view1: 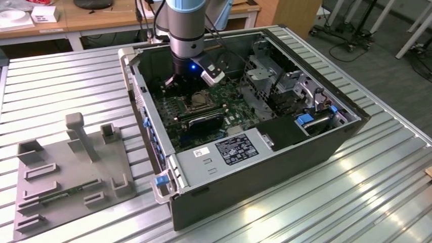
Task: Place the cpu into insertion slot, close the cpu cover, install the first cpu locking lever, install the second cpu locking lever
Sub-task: 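Close the cpu cover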
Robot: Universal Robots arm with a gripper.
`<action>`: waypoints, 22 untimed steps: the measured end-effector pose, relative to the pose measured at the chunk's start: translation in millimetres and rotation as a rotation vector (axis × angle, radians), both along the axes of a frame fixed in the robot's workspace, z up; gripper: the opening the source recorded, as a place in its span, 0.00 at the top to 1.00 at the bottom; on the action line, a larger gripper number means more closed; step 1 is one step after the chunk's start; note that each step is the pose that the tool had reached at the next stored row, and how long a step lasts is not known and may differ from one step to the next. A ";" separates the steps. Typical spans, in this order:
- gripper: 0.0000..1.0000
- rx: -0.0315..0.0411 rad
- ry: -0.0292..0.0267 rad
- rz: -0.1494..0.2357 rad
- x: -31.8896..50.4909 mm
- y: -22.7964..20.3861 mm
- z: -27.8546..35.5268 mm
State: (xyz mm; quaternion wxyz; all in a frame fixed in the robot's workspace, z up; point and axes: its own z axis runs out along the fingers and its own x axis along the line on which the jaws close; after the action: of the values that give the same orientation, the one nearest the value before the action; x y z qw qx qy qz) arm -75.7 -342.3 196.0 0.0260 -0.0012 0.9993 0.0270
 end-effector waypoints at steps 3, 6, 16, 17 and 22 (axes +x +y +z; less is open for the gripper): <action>0.89 0.0000 0.0000 0.000 0.0 -0.1 -0.1; 0.89 0.0000 0.0000 0.000 0.0 -0.1 -0.1; 0.89 0.0010 -0.0007 0.000 0.2 0.3 4.2; 0.89 0.0011 -0.0008 0.000 0.2 0.3 4.9; 0.89 0.0010 -0.0007 0.000 0.2 0.3 9.5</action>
State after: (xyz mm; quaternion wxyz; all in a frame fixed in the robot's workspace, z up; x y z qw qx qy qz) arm -75.5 -342.0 205.5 0.0264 -0.0012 0.9993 0.0275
